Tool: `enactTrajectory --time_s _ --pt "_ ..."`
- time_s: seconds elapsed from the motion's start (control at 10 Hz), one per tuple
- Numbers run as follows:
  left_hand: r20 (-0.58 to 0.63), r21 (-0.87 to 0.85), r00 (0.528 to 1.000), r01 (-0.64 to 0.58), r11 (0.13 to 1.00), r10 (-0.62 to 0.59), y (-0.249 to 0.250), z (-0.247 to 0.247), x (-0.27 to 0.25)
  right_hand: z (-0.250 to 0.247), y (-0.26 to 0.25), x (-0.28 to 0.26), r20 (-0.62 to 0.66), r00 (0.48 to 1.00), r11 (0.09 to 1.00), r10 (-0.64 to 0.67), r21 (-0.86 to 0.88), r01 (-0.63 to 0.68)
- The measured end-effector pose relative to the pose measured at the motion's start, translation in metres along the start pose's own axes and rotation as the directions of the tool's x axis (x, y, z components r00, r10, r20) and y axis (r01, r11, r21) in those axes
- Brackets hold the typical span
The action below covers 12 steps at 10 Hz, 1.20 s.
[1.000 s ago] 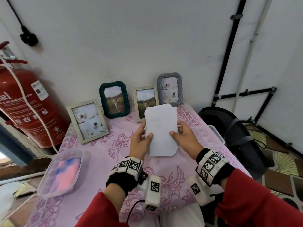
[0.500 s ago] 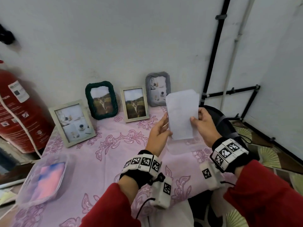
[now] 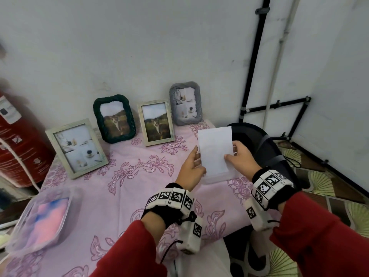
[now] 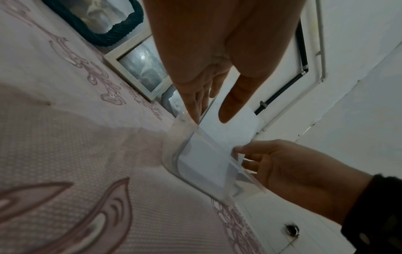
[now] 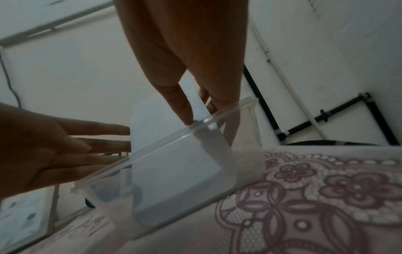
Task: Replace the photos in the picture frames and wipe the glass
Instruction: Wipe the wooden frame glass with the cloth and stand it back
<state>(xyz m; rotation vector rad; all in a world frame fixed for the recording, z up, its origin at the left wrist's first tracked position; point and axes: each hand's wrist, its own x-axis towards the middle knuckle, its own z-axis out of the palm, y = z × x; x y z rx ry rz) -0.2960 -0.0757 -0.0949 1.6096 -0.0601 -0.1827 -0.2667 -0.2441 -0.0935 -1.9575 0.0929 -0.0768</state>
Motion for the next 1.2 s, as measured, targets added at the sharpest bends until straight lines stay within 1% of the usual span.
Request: enactTrajectory --time_s 0.1,0.2,0.3,0.4,0.5,0.6,0.8,1.0,1.1,1.2 --pt "0.011 0.169 1.000 -0.029 0.985 0.028 0.002 0.000 0.000 0.000 -0.002 0.002 -0.018 1.000 0.998 -0.011 -0.062 0.009" --pt "-0.020 0.432 0.998 -0.040 0.901 0.054 0.002 -0.002 0.000 0.000 -0.001 0.003 -0.015 1.000 0.991 -0.021 -0.130 0.019" --pt "-0.103 0.649 0.995 0.080 0.756 -0.017 -0.002 -0.004 -0.002 -0.001 0.003 0.001 -0.006 0.999 0.968 -0.042 -0.249 0.039" --pt "-0.064 0.565 0.996 0.089 0.820 -0.064 -0.005 -0.005 -0.001 -0.002 0.004 -0.001 -0.005 0.999 0.953 -0.049 -0.301 0.045" --pt "-0.037 0.452 0.998 0.067 0.889 -0.057 -0.007 -0.007 0.000 -0.001 0.002 -0.002 -0.001 0.999 0.949 -0.053 -0.310 0.050" --pt "-0.035 0.442 0.998 0.061 0.895 -0.051 -0.008 -0.009 0.001 -0.001 0.001 0.000 0.012 0.999 0.955 -0.049 -0.293 0.051" --pt "-0.009 0.474 0.999 0.049 0.879 -0.051 -0.012 -0.016 0.002 0.001 0.005 0.000 0.029 0.995 0.938 -0.090 -0.335 0.095" --pt "0.010 0.454 0.996 0.074 0.888 -0.088 -0.011 -0.017 -0.001 0.002 0.002 -0.003 0.108 0.993 0.917 -0.045 -0.390 0.084" --pt "0.033 0.408 0.996 0.065 0.910 -0.085 -0.013 -0.020 -0.003 0.004 0.001 -0.004 0.109 0.991 0.916 -0.082 -0.382 0.118" --pt "-0.026 0.411 0.997 0.083 0.908 -0.079 -0.013 -0.025 -0.009 0.001 -0.004 -0.009 0.045 0.992 0.925 -0.119 -0.358 0.127"
